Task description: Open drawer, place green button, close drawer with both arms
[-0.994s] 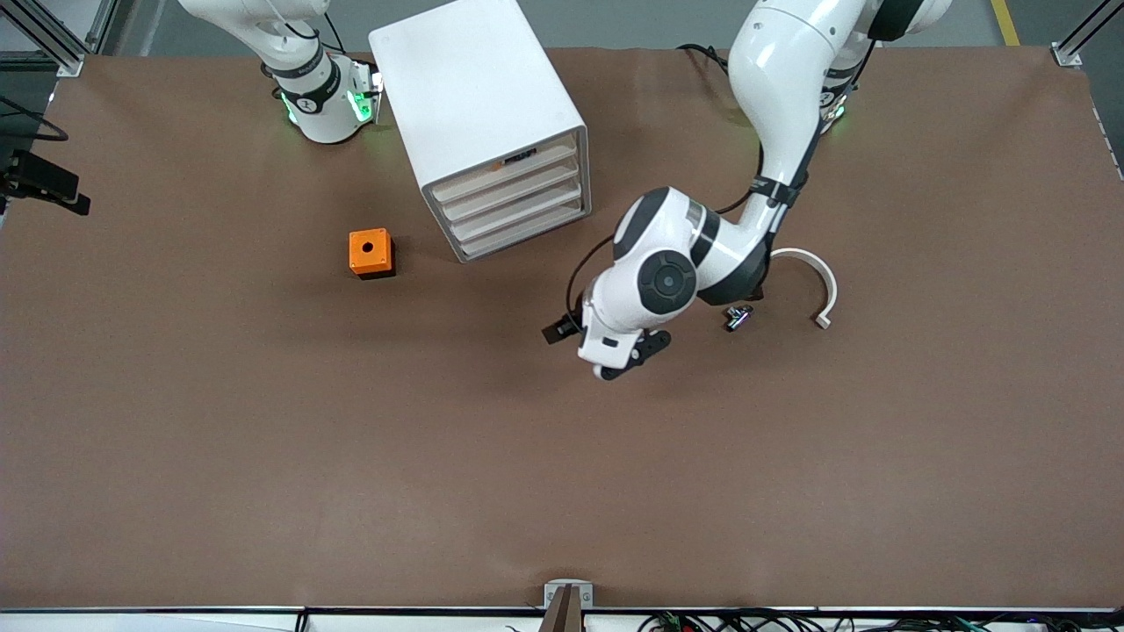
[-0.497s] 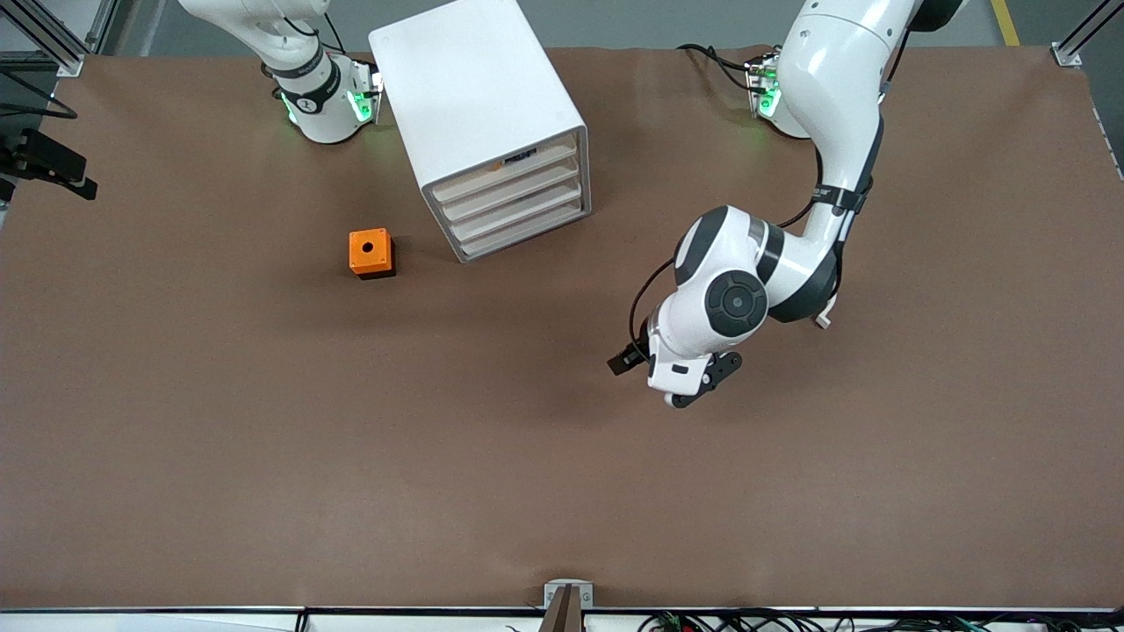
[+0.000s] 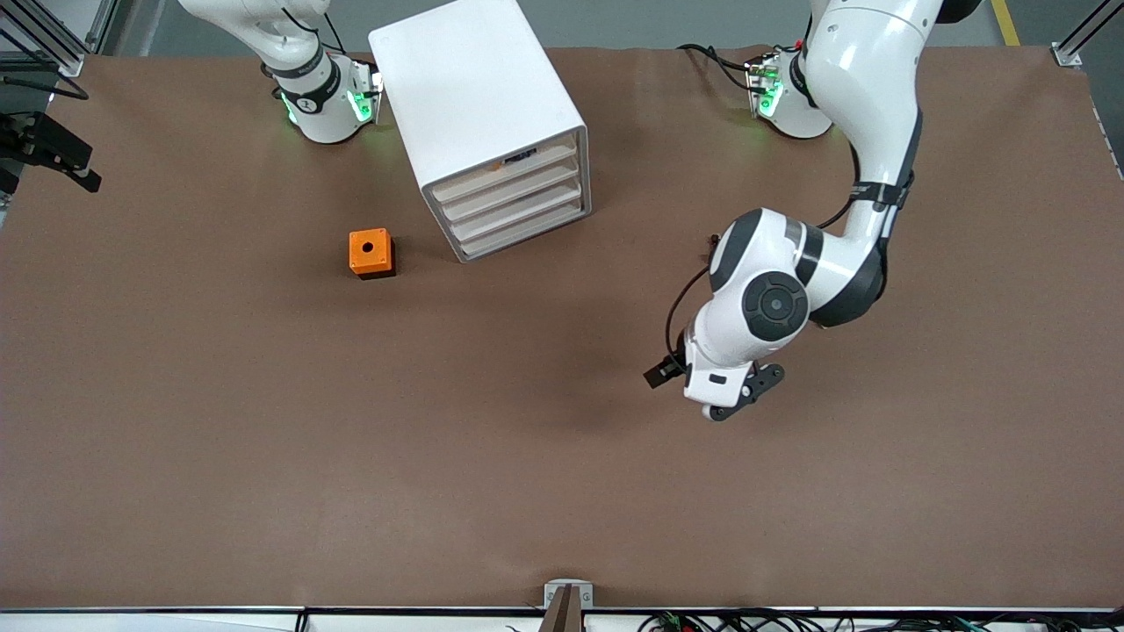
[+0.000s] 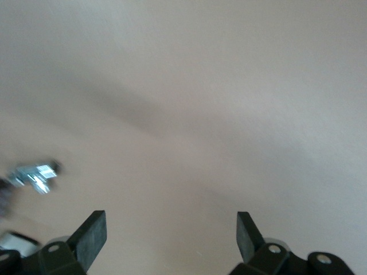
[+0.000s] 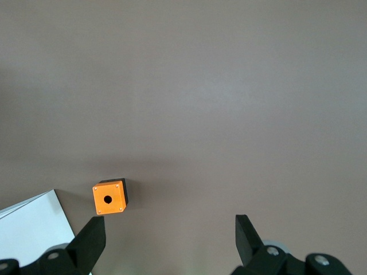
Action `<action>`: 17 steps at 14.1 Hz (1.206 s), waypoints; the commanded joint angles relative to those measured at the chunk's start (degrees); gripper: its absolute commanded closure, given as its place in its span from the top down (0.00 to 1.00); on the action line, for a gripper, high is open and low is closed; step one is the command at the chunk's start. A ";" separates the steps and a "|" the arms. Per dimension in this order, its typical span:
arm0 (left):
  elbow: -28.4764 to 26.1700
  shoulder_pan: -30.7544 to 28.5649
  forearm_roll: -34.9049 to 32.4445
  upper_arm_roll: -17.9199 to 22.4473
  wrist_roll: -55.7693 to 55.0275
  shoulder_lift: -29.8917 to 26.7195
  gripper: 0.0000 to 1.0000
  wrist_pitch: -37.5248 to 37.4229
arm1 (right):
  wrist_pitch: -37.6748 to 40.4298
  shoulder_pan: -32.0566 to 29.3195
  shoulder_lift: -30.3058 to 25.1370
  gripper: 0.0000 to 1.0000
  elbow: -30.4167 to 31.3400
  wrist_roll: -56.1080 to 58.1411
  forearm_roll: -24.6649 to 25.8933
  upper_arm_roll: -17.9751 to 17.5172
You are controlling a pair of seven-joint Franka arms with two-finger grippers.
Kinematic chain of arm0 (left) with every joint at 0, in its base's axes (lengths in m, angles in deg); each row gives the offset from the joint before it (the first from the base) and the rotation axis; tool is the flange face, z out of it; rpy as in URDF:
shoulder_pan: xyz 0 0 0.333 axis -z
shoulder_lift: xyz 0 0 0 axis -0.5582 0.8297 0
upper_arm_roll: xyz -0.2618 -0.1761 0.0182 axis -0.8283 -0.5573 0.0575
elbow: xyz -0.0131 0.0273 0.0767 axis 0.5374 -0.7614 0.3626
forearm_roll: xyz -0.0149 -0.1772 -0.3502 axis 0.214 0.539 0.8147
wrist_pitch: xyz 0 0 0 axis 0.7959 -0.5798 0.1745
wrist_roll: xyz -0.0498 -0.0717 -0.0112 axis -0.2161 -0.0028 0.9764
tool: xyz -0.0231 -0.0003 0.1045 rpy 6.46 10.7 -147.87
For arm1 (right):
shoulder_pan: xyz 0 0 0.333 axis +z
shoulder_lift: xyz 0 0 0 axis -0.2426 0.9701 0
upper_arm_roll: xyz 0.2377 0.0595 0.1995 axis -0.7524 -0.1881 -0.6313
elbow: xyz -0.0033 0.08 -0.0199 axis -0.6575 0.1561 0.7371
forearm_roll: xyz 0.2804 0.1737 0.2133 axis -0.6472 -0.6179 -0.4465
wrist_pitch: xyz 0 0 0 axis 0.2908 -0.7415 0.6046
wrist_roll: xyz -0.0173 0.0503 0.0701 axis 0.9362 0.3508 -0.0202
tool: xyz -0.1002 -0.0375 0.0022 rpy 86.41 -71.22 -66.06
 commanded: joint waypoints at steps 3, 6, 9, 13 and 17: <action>-2.05 -6.73 -3.94 -0.79 14.23 -7.27 1.00 -6.50 | 2.01 -0.53 -1.94 1.00 1.63 0.75 -0.52 -0.49; -2.57 -13.14 -3.41 -0.96 28.62 -12.37 1.00 -13.62 | 3.87 -0.80 -1.76 1.00 0.14 0.40 -0.52 -1.10; -8.87 -18.69 -2.71 -0.96 39.72 -20.01 1.00 -16.90 | 4.83 -0.88 -1.76 1.00 -1.35 -0.22 -0.87 -0.66; -19.69 -23.79 -2.62 -0.96 50.81 -30.74 1.00 -16.29 | 6.76 -1.06 -1.67 1.00 -2.23 -2.41 -1.57 -0.14; -23.67 -24.76 -3.41 -0.61 52.85 -36.90 1.00 -13.82 | 7.38 -0.80 -1.32 1.00 -3.73 -5.58 -3.77 1.01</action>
